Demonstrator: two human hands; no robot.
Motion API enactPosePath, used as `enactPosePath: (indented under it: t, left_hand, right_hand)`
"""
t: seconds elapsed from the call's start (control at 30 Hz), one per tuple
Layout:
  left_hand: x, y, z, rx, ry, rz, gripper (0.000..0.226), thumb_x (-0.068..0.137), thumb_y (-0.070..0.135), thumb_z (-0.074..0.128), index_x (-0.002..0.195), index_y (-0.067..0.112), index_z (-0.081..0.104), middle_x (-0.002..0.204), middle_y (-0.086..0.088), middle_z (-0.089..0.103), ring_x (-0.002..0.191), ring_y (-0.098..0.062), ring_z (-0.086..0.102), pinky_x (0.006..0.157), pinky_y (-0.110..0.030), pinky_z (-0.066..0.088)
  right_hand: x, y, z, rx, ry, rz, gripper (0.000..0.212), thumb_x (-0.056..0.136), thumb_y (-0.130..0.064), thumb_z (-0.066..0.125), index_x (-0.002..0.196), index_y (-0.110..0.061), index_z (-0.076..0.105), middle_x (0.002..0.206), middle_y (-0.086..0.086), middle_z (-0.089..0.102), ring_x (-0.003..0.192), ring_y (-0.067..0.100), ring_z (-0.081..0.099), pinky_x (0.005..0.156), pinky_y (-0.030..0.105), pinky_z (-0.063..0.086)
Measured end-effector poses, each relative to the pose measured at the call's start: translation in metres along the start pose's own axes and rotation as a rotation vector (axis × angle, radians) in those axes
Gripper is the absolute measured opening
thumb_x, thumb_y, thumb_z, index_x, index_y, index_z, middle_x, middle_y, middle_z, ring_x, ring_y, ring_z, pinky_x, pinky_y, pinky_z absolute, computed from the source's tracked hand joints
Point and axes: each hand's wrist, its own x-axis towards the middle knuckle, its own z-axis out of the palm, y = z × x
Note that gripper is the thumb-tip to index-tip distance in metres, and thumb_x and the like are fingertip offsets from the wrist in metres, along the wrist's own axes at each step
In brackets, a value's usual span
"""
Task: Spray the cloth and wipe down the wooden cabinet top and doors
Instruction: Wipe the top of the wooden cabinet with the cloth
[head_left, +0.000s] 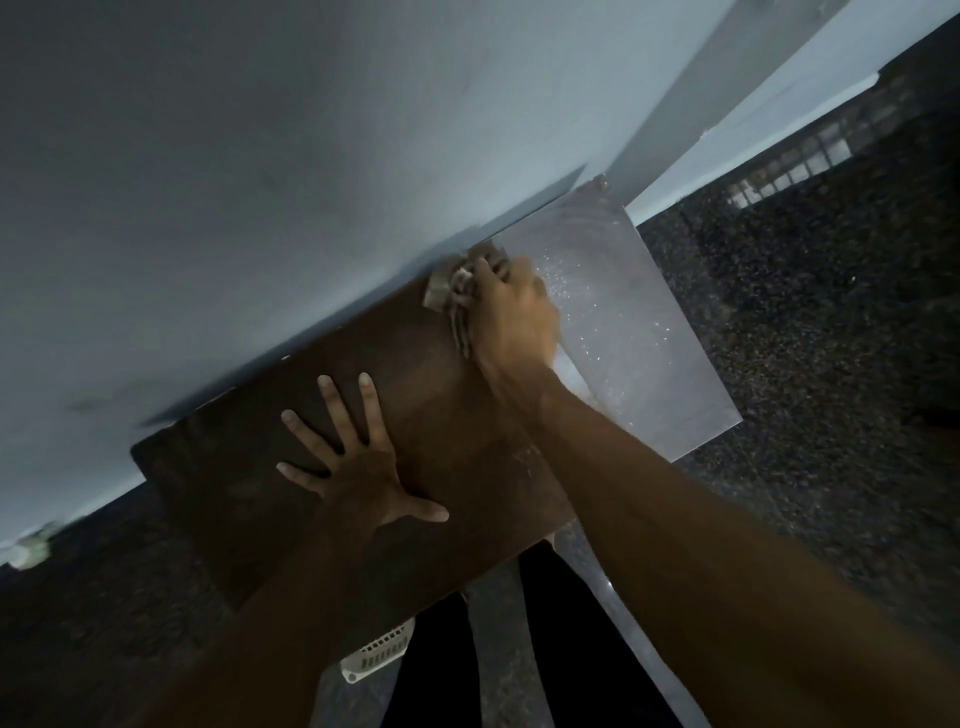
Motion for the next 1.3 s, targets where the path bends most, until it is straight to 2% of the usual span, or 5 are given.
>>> enactPosePath:
  t: [0.27, 0.53, 0.93, 1.17, 1.3]
  left_hand:
    - [-0.001, 0.001, 0.000, 0.018, 0.009, -0.007, 0.181, 0.032, 0.067, 0.092, 0.127, 0.034, -0.058, 0.129, -0.005, -0.069, 0.127, -0.051, -0.050, 0.105, -0.082, -0.002]
    - [0.001, 0.000, 0.000, 0.015, 0.000, -0.003, 0.180, 0.033, 0.068, 0.092, 0.125, 0.034, -0.060, 0.128, -0.005, -0.070, 0.126, -0.051, -0.052, 0.105, -0.082, -0.002]
    - [0.001, 0.001, -0.001, 0.013, -0.016, -0.020, 0.180, 0.033, 0.069, 0.091, 0.126, 0.033, -0.059, 0.127, -0.005, -0.070, 0.124, -0.052, -0.052, 0.106, -0.082, -0.001]
    - [-0.001, 0.000, -0.001, 0.034, -0.026, -0.023, 0.177, 0.036, 0.070, 0.090, 0.129, 0.031, -0.056, 0.127, -0.007, -0.070, 0.123, -0.054, -0.052, 0.106, -0.082, 0.001]
    - [0.000, 0.001, -0.003, 0.036, -0.026, -0.029, 0.177, 0.037, 0.069, 0.090, 0.128, 0.031, -0.057, 0.127, -0.008, -0.070, 0.123, -0.054, -0.051, 0.106, -0.081, 0.001]
  right_hand:
    - [-0.026, 0.012, 0.006, -0.017, -0.064, -0.169, 0.064, 0.087, -0.020, 0.072, 0.145, -0.016, 0.044, 0.129, 0.014, 0.049, 0.110, 0.032, 0.055, 0.083, 0.042, 0.056]
    - [-0.191, 0.140, 0.015, -0.033, -0.119, -0.091, 0.080, 0.065, -0.020, 0.088, 0.137, -0.019, 0.055, 0.104, 0.013, 0.055, 0.070, 0.027, 0.061, 0.040, 0.036, 0.054]
    - [-0.044, 0.055, -0.003, 0.096, -0.024, 0.048, 0.059, 0.087, -0.015, 0.072, 0.141, -0.016, 0.050, 0.125, 0.014, 0.056, 0.103, 0.030, 0.059, 0.080, 0.043, 0.056]
    - [-0.060, 0.012, 0.012, -0.003, -0.209, -0.338, 0.083, 0.070, -0.028, 0.086, 0.143, -0.020, 0.047, 0.125, 0.014, 0.051, 0.106, 0.032, 0.058, 0.072, 0.041, 0.058]
    - [-0.084, 0.059, 0.008, -0.047, -0.327, -0.483, 0.068, 0.083, -0.024, 0.072, 0.145, -0.021, 0.044, 0.127, 0.014, 0.049, 0.114, 0.035, 0.053, 0.071, 0.048, 0.059]
